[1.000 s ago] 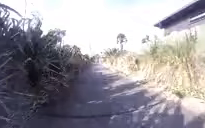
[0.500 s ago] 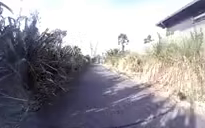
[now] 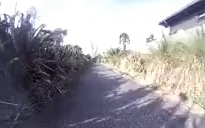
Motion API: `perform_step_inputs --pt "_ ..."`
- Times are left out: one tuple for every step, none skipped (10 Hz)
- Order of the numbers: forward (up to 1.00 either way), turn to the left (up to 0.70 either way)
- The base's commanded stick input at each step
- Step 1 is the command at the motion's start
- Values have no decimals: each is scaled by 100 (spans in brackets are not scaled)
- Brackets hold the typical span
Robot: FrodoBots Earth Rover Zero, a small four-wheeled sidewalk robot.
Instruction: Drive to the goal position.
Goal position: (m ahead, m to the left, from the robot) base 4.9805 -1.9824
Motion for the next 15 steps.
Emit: perform_step_inputs --pt "45 0" --pt "45 0" --pt "45 0" --pt "45 0" --pt "45 0" --pt "45 0" --pt "45 0" --pt "45 0" --pt "45 0" --pt "45 0" --pt "45 0" --pt "45 0" --pt "45 0" --pt "45 0" --pt "45 0"
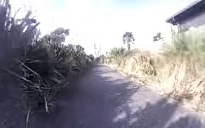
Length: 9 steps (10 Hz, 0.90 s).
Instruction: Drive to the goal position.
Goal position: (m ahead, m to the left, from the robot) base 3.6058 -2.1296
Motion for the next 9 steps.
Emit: perform_step_inputs --pt "45 0" --pt "45 0" --pt "45 0" --pt "45 0" --pt "45 0" --pt "45 0" --pt "45 0" --pt "45 0" --pt "45 0"
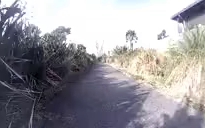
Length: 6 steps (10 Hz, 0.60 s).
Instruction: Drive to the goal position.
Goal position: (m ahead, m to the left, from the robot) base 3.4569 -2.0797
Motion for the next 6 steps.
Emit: perform_step_inputs --pt "45 0" --pt "45 0" --pt "45 0" --pt "45 0" --pt "45 0" --pt "45 0"
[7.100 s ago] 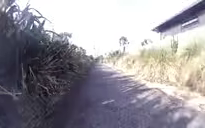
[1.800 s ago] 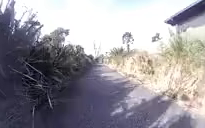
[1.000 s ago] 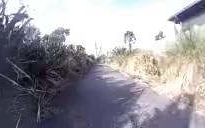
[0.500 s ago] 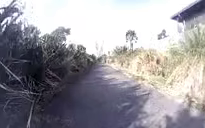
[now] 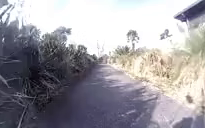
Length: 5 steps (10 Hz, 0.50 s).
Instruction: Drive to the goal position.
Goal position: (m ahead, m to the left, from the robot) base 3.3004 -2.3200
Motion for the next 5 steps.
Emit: perform_step_inputs --pt "45 0" --pt "45 0" --pt "45 0" --pt "45 0" --pt "45 0"
